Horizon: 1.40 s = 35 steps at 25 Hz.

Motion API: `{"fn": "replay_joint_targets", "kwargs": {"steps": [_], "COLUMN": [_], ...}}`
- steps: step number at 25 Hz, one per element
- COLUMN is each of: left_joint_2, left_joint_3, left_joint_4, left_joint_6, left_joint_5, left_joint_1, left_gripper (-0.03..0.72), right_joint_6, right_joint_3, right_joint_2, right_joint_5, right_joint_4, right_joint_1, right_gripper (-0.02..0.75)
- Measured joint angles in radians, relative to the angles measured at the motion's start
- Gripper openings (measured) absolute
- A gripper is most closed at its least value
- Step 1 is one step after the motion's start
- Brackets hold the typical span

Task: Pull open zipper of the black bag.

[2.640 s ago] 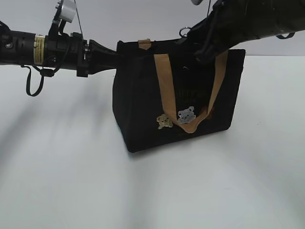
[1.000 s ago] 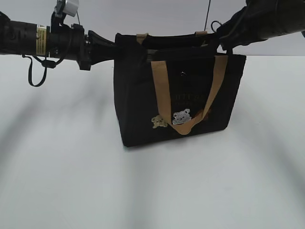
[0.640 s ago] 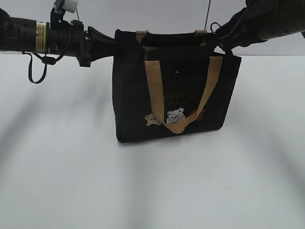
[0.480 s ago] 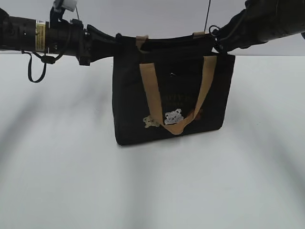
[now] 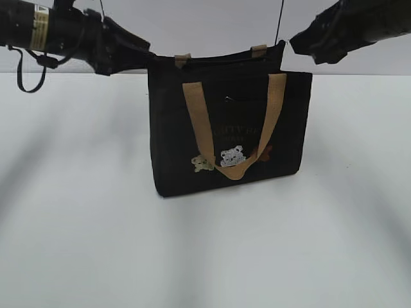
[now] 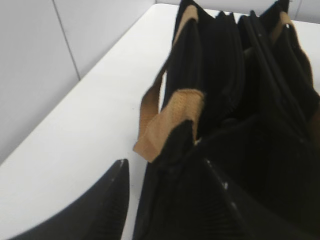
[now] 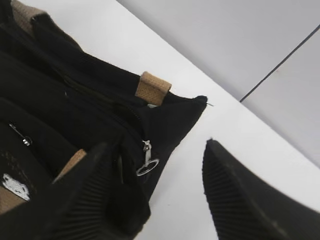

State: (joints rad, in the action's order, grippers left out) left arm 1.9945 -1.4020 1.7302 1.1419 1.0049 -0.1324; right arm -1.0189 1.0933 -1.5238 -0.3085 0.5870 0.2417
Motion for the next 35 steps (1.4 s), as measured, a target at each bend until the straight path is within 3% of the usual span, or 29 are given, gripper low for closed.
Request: {"fn": "replay_joint_targets", "kwargs": {"steps": [8,13,17,26,31,35], "left_joint_2": [-0.102,-0.103,-0.103,-0.103,-0.103,-0.107], "left_joint_3": [0.0,0.0,0.0,0.0,0.0,0.0], "left_joint_4": [0.015,0.016,0.017,0.017,0.018,0.018], "left_joint_6": [0.127,0.26,0.32,0.452,0.485,0.49], "left_joint_5": [-0.131,-0.303,-0.334,-0.336,-0.334,-0.322], "left_joint_1": [0.0,0.001,0.001,0.001,0.001,0.001], "left_gripper": [0.35,0.35,0.35,0.35,0.35,0.35], "right_joint_6": [0.023,0.232,0.469,0.728,0.784,0.777], "right_joint_3": [0.001,0.002,0.002,0.04,0.058,0.058], "right_joint_2": [0.086,0.14,0.172,0.184,0.187,0.2], "right_joint_5": [-0.054,-0.169,-0.29,-0.661,-0.871,-0.897], "right_joint_4": [-0.191,-0.279,-0.349,-0.413,-0.415,-0.41], "right_joint_1": [-0.001,-0.041,-0.126,-0.305,-0.312,-0.312], "right_gripper": [0.461,0.461,0.461,0.461,0.461,0.461]}}
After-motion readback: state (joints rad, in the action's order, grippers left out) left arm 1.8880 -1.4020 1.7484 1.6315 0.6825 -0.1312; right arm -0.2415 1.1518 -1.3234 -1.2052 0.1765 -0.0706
